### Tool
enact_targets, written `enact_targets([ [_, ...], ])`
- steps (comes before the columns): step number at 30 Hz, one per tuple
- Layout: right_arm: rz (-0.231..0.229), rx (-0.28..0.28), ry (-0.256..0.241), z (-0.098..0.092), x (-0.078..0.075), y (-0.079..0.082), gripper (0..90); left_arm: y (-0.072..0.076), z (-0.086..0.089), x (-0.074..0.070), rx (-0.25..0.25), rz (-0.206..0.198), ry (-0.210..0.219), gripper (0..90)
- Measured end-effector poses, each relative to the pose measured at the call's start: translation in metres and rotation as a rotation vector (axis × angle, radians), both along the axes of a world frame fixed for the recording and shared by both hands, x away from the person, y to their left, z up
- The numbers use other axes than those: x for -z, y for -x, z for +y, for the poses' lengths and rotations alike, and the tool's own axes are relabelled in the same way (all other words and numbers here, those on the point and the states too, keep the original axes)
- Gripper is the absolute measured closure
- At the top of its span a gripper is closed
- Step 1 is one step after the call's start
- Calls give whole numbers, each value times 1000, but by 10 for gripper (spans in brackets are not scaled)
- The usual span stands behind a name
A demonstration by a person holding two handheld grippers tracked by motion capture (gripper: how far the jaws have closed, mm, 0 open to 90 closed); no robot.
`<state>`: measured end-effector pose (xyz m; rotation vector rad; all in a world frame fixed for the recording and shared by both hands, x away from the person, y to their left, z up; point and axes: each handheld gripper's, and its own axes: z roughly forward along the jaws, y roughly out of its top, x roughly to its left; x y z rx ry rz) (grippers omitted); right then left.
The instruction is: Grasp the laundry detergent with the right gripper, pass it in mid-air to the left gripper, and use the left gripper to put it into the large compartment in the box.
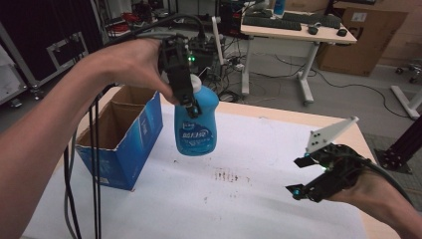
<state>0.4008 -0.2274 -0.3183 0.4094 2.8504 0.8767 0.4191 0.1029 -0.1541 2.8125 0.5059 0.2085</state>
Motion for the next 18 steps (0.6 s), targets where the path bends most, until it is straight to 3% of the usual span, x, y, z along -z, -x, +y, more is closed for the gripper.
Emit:
enact_targets([
  [4,-22,23,40,-8,2,4,135,-3,18,-14,-95,-5,1,382],
  [18,-8,97,80,-26,15,4,134,0,83,-48,-306,-20,21,382],
])
